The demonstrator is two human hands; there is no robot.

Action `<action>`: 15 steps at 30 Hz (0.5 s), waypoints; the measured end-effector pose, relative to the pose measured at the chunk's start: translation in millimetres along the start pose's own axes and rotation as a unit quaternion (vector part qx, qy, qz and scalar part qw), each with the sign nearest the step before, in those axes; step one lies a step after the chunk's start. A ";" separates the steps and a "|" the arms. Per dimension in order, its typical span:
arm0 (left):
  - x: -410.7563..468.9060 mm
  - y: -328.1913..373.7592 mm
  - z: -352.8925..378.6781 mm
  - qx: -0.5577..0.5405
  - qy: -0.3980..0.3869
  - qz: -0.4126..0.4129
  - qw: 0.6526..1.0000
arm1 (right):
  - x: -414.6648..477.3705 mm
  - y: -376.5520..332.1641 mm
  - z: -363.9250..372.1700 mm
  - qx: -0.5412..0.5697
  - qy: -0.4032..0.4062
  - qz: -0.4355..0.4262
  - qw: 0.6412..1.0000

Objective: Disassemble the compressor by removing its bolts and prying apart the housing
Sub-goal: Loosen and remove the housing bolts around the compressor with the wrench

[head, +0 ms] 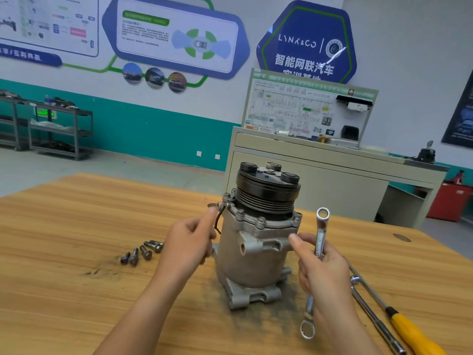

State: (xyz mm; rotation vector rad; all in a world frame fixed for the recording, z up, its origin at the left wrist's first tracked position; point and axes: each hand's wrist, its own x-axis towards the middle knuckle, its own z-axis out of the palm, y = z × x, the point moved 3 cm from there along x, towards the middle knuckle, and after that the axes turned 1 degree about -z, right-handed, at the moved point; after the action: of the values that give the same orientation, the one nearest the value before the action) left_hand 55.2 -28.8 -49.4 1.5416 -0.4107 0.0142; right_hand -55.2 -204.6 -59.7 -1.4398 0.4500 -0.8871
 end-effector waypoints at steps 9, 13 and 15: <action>47.0 -18.4 19.5 -0.034 -0.011 -0.030 0.999 | -6.0 9.1 -1.2 0.032 0.008 0.045 0.998; 60.5 -14.4 26.6 -0.011 -0.015 -0.076 0.997 | -9.5 10.3 -0.8 0.037 0.002 0.056 0.998; 63.3 -16.7 27.3 -0.015 -0.026 -0.093 0.995 | -9.7 10.2 -1.1 0.047 0.000 0.060 0.997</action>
State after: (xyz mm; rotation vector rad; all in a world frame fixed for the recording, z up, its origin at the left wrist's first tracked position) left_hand 111.8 -71.5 -49.3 1.5486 -0.3062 -0.1764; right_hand -59.5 -199.1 -72.0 -1.3127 0.4839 -0.8025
